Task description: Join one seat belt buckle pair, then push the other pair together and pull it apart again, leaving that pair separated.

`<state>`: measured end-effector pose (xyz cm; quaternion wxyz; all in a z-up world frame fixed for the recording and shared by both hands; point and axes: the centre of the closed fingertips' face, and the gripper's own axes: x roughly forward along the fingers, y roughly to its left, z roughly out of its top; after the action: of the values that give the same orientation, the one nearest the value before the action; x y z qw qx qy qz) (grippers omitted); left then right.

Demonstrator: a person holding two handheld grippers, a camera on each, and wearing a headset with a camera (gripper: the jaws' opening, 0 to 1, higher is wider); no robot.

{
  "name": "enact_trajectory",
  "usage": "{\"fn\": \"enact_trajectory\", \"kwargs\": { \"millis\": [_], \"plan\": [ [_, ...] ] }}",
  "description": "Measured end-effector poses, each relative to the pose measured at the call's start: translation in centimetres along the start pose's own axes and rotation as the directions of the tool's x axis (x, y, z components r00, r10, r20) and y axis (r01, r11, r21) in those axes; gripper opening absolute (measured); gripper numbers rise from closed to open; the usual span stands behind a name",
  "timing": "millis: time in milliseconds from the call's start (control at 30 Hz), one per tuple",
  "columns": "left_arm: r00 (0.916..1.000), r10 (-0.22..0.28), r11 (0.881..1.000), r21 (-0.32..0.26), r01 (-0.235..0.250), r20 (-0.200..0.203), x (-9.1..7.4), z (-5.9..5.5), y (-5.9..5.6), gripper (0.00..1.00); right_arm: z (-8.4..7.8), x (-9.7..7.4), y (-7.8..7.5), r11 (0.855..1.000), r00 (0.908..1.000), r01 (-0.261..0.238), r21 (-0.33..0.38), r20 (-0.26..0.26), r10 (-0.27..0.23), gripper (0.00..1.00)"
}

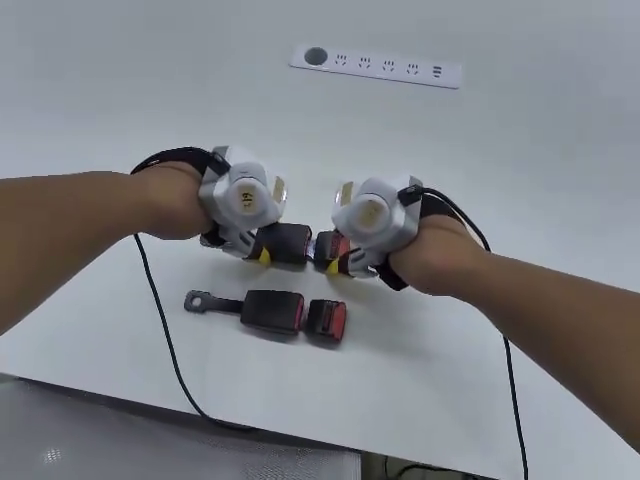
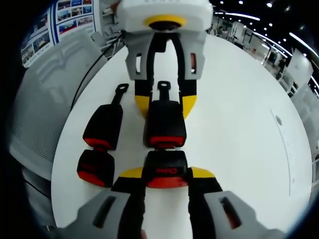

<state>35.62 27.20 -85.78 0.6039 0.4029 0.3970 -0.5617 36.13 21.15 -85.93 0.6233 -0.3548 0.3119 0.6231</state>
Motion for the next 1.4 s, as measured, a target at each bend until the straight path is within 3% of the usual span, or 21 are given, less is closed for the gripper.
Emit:
{"fn": "enact_trajectory", "kwargs": {
  "millis": [767, 1000, 1267, 1400],
  "plan": [
    [0.9999, 0.005, 1.000, -0.018, -0.005, 0.013, 0.0, 0.0, 0.1, 0.32, -0.2, -0.2, -0.1, 1.000, 0.9999, 0.011, 0.012, 0.004, -0.011, 0.32],
    [0.9999, 0.002, 1.000, -0.020, -0.002, 0.014, 0.0, 0.0, 0.1, 0.32, -1.5, -1.1, -0.2, 1.000, 1.0000, 0.002, 0.002, 0.002, -0.002, 0.33],
    [1.0000, -0.002, 1.000, -0.015, 0.002, 0.005, 0.0, 0.0, 0.0, 0.32, -1.2, -1.2, -0.1, 1.000, 0.9997, 0.009, -0.020, 0.024, -0.008, 0.33],
    [1.0000, 0.001, 1.000, -0.013, -0.001, 0.006, 0.0, 0.0, -0.1, 0.32, -1.9, -1.6, 0.1, 1.000, 0.9996, 0.014, -0.016, 0.025, -0.014, 0.34]
  ]
}}
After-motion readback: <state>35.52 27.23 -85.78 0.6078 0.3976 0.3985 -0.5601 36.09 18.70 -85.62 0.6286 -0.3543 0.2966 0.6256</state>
